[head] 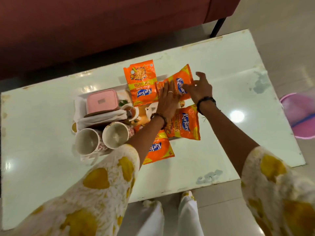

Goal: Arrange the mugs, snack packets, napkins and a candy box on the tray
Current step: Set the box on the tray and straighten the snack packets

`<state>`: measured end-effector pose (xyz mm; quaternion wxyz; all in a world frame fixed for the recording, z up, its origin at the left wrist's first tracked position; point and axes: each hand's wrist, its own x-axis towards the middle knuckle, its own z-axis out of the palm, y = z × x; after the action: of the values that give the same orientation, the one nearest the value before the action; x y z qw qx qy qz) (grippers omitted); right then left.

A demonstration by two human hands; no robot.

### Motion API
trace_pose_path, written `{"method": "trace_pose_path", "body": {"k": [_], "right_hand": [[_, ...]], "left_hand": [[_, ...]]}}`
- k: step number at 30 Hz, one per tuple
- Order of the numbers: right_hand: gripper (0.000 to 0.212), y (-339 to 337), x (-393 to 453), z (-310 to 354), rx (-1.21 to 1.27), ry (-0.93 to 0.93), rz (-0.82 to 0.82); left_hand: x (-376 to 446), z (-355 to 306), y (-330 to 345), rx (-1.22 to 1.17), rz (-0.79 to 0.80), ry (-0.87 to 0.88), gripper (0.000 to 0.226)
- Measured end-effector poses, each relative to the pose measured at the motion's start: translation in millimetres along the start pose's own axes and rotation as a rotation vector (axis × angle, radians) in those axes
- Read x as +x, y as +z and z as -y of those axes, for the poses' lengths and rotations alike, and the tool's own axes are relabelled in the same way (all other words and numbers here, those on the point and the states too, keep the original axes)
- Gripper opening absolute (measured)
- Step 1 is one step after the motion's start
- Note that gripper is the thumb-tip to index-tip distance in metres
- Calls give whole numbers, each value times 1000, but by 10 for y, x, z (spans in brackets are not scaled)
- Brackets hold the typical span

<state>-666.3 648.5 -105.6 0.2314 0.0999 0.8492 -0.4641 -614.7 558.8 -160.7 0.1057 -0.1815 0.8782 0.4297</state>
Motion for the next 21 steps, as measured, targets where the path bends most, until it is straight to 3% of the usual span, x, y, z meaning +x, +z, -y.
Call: {"method": "trace_pose_path", "body": {"k": [4, 10, 14, 17, 21], "right_hand": [[54, 24, -67, -152, -213, -66, -68], [49, 24, -64, -118, -245, -142, -138], [56, 97, -67, -29, -443, -161, -153], [54, 257, -106, 95, -531, -410, -205], [58, 661, -128, 281, -689, -619, 89]], "left_hand": [[-165, 39, 168, -229, -9, -11, 57], [-152, 103, -105, -427, 118, -28, 58], [-26, 255, -282, -42, -20, -39, 58], [64, 431, -358, 319, -62, -121, 64], [27, 600, -402, 521, 4, -305, 70]]}}
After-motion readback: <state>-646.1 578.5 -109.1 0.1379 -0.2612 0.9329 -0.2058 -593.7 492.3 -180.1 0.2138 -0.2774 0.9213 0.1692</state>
